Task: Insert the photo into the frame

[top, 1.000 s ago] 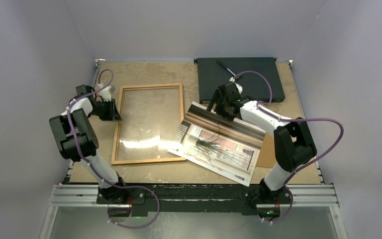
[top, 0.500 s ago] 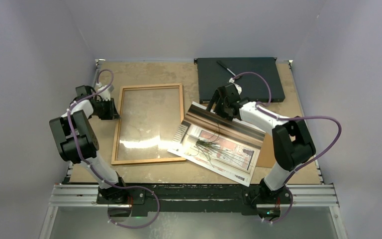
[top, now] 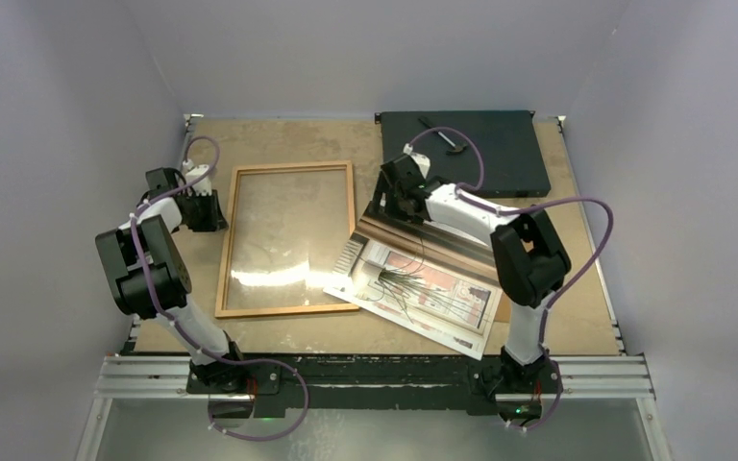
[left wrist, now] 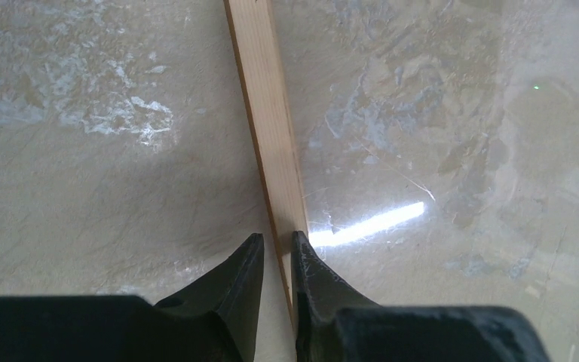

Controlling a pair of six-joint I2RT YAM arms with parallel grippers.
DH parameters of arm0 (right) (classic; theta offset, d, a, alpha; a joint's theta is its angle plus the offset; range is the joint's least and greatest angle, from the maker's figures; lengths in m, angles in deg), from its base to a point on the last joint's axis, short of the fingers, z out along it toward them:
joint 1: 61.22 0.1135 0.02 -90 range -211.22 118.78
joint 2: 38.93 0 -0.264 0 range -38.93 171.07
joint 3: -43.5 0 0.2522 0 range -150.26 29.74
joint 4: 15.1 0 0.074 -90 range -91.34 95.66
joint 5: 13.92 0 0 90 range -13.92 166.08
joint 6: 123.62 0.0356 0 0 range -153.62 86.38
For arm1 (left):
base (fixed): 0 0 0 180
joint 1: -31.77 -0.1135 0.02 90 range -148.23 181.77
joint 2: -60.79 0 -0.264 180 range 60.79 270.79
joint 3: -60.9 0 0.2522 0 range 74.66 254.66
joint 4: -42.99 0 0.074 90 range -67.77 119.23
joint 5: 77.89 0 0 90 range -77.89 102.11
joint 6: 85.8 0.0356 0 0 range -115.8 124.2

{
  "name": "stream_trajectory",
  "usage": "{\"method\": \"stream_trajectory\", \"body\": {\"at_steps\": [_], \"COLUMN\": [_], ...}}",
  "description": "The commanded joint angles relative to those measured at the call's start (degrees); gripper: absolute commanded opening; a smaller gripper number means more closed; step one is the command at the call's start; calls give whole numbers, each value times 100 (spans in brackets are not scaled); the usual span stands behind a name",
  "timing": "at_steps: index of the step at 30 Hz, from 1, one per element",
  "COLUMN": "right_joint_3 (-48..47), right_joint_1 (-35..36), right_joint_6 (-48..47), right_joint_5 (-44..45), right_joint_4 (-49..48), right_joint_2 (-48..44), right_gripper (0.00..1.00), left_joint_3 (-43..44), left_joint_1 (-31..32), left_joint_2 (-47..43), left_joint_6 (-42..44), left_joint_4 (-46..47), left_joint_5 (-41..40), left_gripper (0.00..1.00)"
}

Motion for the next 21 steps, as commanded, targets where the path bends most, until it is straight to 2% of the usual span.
{"method": "stream_trajectory", "body": {"at_steps": [1,7,13,21], "right_joint_3": [-1217,-2310,-2892,-3721], "right_joint_1": [159,288,402,751], "right_joint_6": [-404,-745,-943,-918], "right_joint_5": [907,1728,2253,2369], "right_joint_4": [771,1689,1893,1996], "right_joint_2": [554,1249,1591,2185], "right_gripper": [87,88,85,85], "left_joint_3": [-260,-296,-235,-225], "left_joint_1": [-34,-35,-36,-76], "left_joint_2": [203,217,178,150], "left_joint_6": [163,163,215,355], "left_joint_4": [108,159,63,-12], "left_joint_5": [-727,-708,-622,-601], "left_gripper": [17,17,17,17]}}
